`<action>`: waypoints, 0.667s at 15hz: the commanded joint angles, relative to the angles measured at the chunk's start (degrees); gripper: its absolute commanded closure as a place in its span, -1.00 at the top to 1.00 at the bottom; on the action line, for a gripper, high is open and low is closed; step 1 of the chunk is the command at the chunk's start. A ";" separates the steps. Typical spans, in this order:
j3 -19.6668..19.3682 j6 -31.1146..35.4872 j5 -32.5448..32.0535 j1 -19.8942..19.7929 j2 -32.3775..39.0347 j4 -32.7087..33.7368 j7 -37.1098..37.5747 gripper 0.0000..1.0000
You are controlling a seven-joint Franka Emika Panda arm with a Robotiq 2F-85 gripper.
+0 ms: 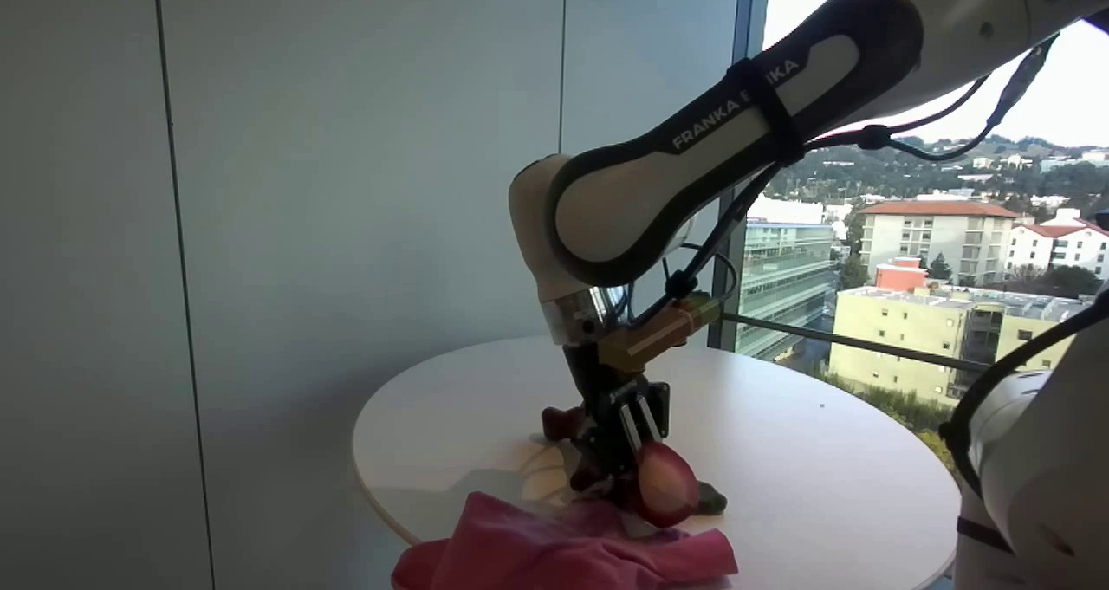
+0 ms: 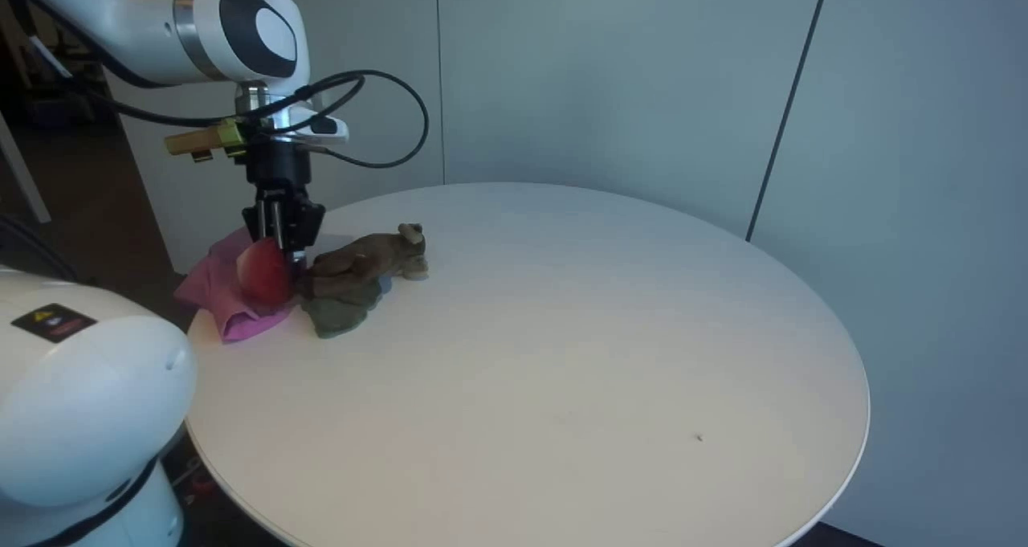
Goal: Move the turnip plush toy, the moose toy and the pink shirt to the right
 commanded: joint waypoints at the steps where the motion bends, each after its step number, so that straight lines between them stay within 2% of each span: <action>1: -0.23 -0.43 -9.45 -3.20 -0.80 7.49 0.76 -0.91; 3: -0.85 -0.24 -16.69 -5.07 -0.29 11.87 -0.45 -0.87; 6: -2.33 4.96 -26.79 -8.60 3.03 18.34 1.19 -0.87; 10: -3.02 13.79 -41.38 -12.30 5.74 18.13 8.79 -0.87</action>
